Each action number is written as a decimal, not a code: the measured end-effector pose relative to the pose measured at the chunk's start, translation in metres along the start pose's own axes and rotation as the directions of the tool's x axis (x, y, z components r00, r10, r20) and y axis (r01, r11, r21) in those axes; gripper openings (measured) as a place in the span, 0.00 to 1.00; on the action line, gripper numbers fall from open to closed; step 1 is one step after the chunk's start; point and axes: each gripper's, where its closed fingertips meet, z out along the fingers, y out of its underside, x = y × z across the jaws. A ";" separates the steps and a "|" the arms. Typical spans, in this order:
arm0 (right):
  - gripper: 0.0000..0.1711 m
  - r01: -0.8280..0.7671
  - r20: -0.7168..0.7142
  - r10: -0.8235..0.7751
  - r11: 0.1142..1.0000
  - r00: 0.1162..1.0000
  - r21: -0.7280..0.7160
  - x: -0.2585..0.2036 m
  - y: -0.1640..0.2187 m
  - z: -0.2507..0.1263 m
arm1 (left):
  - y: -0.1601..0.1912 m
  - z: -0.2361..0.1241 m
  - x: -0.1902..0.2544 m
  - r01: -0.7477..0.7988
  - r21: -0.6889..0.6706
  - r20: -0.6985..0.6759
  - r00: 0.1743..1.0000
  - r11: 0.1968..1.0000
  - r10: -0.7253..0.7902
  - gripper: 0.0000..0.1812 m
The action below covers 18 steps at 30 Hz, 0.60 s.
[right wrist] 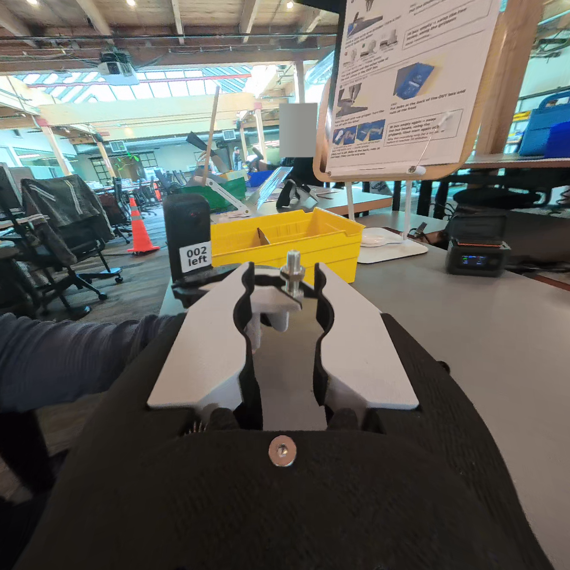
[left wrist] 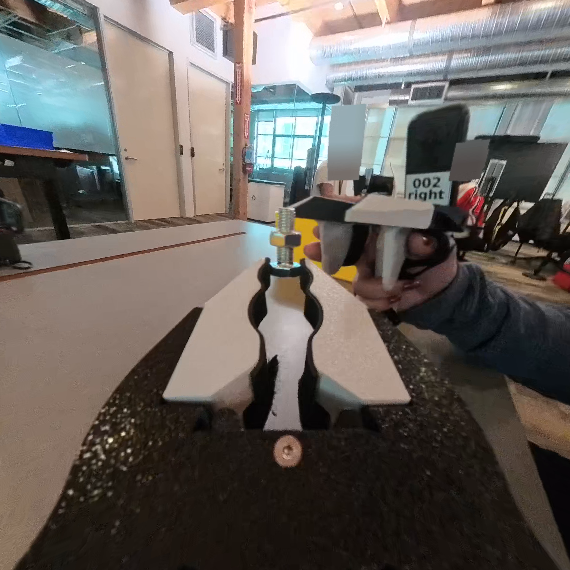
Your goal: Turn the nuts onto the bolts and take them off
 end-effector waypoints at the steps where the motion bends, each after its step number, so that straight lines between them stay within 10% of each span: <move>1: 0.21 -0.008 0.002 0.008 1.000 1.000 -0.010 0.000 0.000 0.002 | 0.002 0.003 0.003 -0.031 -0.016 -0.001 1.000 0.999 0.031 0.09; 13: 0.05 0.031 -0.017 -0.032 0.997 0.999 -0.071 -0.001 0.005 0.003 | 0.000 0.005 0.018 -0.077 0.012 -0.055 0.996 0.997 0.077 0.09; 18: 0.05 0.134 -0.170 -0.141 0.990 0.975 -0.050 0.015 0.003 -0.008 | 0.001 0.006 -0.002 -0.105 -0.006 0.104 0.989 0.994 0.105 0.40</move>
